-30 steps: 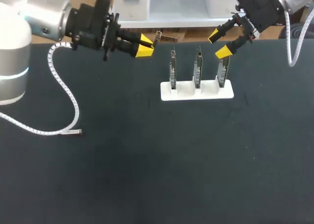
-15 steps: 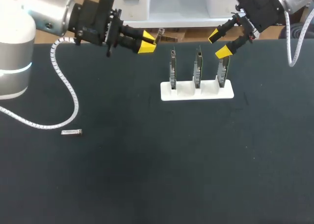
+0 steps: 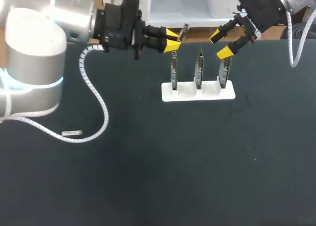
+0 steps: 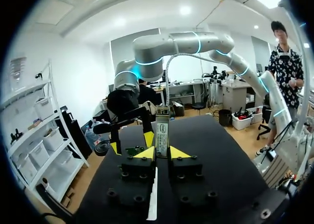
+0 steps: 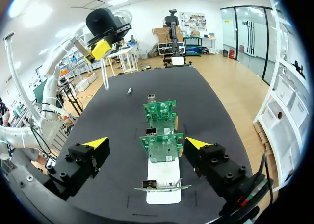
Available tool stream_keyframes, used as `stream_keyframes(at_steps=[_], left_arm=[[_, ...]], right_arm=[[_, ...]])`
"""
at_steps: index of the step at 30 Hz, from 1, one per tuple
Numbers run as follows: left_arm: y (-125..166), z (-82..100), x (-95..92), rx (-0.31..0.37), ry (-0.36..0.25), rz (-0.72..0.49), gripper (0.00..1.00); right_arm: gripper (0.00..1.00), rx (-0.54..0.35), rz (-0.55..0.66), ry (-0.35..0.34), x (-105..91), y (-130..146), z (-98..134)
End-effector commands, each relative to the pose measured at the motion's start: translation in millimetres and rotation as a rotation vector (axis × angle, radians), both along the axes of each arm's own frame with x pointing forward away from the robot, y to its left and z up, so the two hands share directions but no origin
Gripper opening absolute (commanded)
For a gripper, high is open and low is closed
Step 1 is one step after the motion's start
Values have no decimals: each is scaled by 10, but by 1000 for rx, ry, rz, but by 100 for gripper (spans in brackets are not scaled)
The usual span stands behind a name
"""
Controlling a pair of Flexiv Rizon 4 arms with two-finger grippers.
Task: Pick up the optical module with the left hand, and insert it into the network port with the right hand.
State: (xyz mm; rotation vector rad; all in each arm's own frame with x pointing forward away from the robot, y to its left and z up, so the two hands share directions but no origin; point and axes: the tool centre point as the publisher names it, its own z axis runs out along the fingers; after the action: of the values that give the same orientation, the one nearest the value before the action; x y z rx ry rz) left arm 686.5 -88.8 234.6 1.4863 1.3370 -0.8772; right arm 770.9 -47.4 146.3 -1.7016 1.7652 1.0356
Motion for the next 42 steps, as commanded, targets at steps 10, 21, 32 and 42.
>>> stream_keyframes(at_steps=[10, 21, 32, 42], left_arm=[[-419, -109, 173, 16, -10, -58, 0], [-506, -220, 401, 28, 23, -34, 0], [-608, -293, 478, -22, 68, -10, 0], [-613, -387, 539, -65, 105, 26, 0]], right_arm=[[100, 1, 0, 0, 0, 0, -1], [100, 1, 0, 0, 0, 0, -1], [100, 1, 0, 0, 0, 0, -1], [100, 1, 0, 0, 0, 0, -1]])
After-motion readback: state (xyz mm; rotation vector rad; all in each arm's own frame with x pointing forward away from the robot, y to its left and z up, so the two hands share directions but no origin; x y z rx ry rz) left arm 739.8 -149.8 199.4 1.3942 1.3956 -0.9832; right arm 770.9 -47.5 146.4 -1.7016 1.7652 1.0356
